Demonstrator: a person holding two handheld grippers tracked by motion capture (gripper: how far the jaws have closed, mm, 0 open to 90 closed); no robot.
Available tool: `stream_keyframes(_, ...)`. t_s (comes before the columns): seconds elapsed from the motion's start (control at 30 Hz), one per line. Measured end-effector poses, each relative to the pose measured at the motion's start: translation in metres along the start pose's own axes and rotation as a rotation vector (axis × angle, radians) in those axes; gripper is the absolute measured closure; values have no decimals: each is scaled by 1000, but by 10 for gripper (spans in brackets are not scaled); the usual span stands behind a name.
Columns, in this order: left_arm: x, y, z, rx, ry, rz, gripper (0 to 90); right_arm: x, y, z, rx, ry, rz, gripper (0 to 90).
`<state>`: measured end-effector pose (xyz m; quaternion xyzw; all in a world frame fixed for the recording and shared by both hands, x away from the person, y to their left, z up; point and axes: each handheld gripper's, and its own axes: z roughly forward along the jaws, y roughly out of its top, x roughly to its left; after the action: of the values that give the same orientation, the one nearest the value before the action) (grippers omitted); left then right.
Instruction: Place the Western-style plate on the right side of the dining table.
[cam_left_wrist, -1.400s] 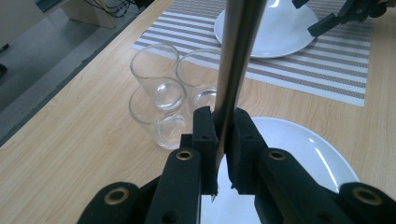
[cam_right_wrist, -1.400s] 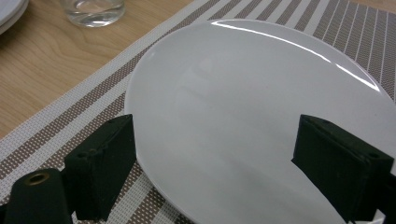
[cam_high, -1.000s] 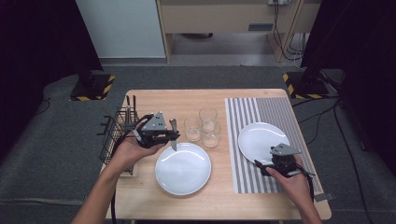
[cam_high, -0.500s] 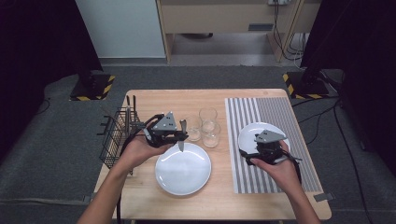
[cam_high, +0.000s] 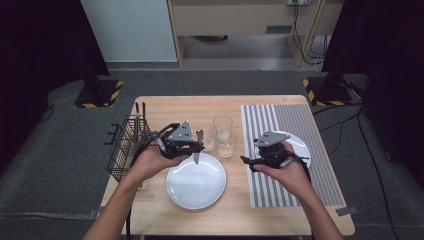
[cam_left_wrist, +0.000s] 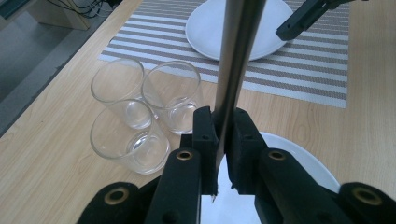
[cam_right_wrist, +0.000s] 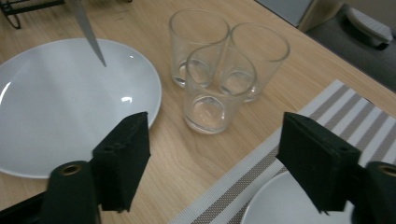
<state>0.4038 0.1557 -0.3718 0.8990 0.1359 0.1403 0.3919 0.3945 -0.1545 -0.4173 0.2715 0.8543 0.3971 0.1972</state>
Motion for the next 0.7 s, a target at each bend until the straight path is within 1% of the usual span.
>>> stream_keyframes(0.03,0,0,0,0,-1,2,824,1,4,1,12,14,-12,294)
stream_keyframes(0.07,0,0,0,0,-1,2,824,1,4,1,12,14,-12,294)
stream_keyframes(0.1,0,1,0,2,-1,4,824,2,6,2,13,21,-17,320)
stream_keyframes(0.2,-1,0,0,1,-2,8,824,5,16,1,10,62,-13,388)
stream_keyframes(0.23,-2,1,1,4,-2,10,824,6,20,1,19,73,-25,411)
stream_keyframes(0.27,-2,1,1,4,-2,10,824,6,20,1,19,73,-25,411)
stream_keyframes(0.37,-2,2,1,10,-8,19,824,10,27,0,26,85,-45,462)
stream_keyframes(0.4,-2,2,1,10,-8,19,824,10,27,0,26,85,-45,462)
stream_keyframes(0.43,-3,3,2,7,-8,18,824,12,30,0,31,91,-56,502)
stream_keyframes(0.47,-4,3,2,12,-9,25,824,12,30,0,31,91,-56,502)
stream_keyframes(0.5,-6,4,4,12,-9,31,824,13,33,0,31,100,-61,532)
stream_keyframes(0.53,-6,4,4,12,-9,31,824,13,33,0,31,100,-61,532)
stream_keyframes(0.57,-7,5,5,17,-13,39,824,14,34,1,31,102,-59,541)
stream_keyframes(0.6,-8,5,6,17,-13,35,824,14,36,1,29,105,-62,565)
stream_keyframes(0.7,-7,6,8,30,-18,40,824,16,42,0,20,118,-72,613)
